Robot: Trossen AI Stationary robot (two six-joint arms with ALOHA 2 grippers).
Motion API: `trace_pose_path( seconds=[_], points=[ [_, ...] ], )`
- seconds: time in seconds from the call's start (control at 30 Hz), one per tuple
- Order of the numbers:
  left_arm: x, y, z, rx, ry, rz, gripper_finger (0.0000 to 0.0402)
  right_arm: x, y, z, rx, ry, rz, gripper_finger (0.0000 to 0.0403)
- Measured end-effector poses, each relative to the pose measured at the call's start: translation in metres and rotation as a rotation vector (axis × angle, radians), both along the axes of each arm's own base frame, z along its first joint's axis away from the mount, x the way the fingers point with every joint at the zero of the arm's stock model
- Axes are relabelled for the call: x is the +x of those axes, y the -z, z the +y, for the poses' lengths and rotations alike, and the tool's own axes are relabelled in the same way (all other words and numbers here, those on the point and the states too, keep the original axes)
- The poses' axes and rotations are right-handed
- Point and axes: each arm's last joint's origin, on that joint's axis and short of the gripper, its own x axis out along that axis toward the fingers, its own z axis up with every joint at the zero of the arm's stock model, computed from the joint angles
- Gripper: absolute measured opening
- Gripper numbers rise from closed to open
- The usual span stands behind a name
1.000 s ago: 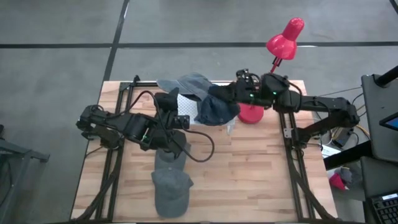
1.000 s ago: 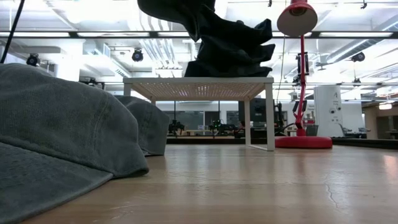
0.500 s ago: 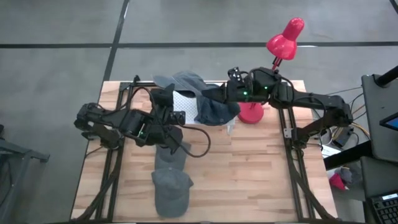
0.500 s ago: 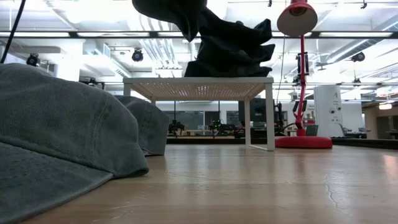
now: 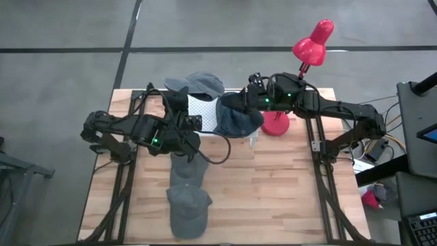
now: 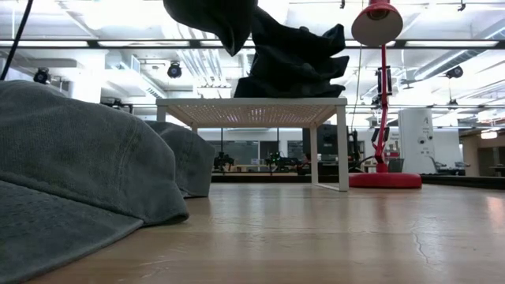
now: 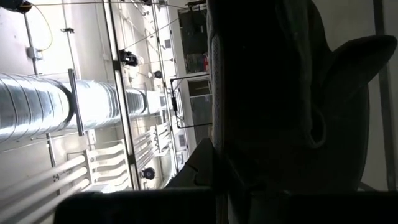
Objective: Pick & Place hat
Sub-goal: Put the left gray cap on the shelf
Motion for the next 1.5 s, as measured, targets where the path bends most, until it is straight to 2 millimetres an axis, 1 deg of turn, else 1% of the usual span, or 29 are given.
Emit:
trace_pose_path(
  seconds=[0.3,0.6,0.7,0.87,1.07,1.17,1.37,1.5],
  points=[
    [-0.001,0.000,0.000,0.002,0.000,0.007,0.0002,0.001,0.002,-0.012,0.055,0.036,0.005,0.0306],
    [-0.001,0.000,0.000,0.002,0.000,0.007,0.0002,0.001,0.010,-0.023,0.115,0.071,0.024,0.0316],
    [-0.001,0.000,0.000,0.002,0.000,0.007,0.0002,0.005,0.013,-0.027,0.124,0.082,0.027,0.0318],
    [-0.001,0.000,0.000,0.001,0.001,0.005,0.0002,0.021,0.025,-0.039,0.138,0.102,0.021,0.0314],
    [-0.001,0.000,0.000,0.000,0.001,-0.001,0.0002,0.045,0.031,-0.053,0.167,0.005,-0.146,0.0307],
    [-0.001,0.000,0.000,0.000,0.001,-0.002,0.0002,0.056,0.038,-0.058,0.183,-0.036,-0.181,0.0304],
    [-0.001,0.000,0.000,-0.003,0.002,-0.009,0.0002,0.067,0.055,-0.070,0.237,-0.041,-0.142,0.0293],
    [-0.001,0.000,-0.002,-0.007,0.008,-0.026,0.0002,0.067,0.054,-0.075,0.225,-0.037,-0.178,0.0276]
  ],
)
